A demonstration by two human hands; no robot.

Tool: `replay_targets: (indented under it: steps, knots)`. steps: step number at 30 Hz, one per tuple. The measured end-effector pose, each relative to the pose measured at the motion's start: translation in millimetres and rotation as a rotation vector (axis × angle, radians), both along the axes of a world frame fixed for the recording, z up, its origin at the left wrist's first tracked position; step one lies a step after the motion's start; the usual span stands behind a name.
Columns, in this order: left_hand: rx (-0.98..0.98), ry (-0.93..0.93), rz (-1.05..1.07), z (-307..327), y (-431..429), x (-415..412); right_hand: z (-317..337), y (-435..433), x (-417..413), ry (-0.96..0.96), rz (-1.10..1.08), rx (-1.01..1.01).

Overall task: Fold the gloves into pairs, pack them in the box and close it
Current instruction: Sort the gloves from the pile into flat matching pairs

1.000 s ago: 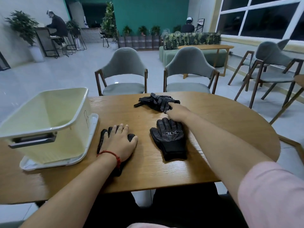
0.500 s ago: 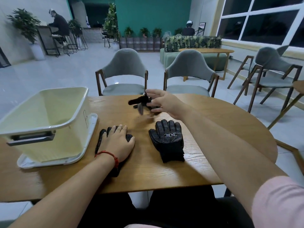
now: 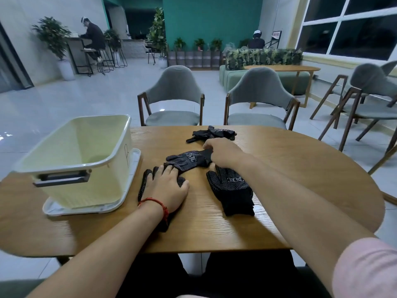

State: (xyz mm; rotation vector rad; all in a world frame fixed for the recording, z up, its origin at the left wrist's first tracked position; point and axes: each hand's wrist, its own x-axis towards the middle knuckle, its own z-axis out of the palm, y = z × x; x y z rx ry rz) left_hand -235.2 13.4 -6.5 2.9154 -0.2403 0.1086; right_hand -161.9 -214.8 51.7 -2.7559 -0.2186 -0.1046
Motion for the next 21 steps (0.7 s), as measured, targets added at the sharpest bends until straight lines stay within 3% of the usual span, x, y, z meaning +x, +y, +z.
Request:
replay_targets:
  steps: [3, 7, 12, 15, 18, 21]
  knots:
    - [0.002, 0.006, 0.000, 0, 1, 2, -6, -12, 16, 0.042, -0.090, 0.019]
    - [0.013, 0.014, -0.004, 2, 1, -1, -15, -21, 24, 0.134, 0.009, -0.038]
    - [0.057, 0.039, -0.004, 3, -1, -1, -15, -19, 25, 0.112, 0.044, -0.028]
    - [0.065, 0.046, -0.002, 4, -1, -2, -10, -17, 26, 0.095, -0.002, 0.083]
    - [0.047, 0.024, -0.006, 4, -1, -3, 4, -17, 28, 0.075, -0.075, 0.349]
    - [0.032, -0.004, -0.013, 2, -1, -3, 20, -20, 26, 0.025, 0.023, 0.450]
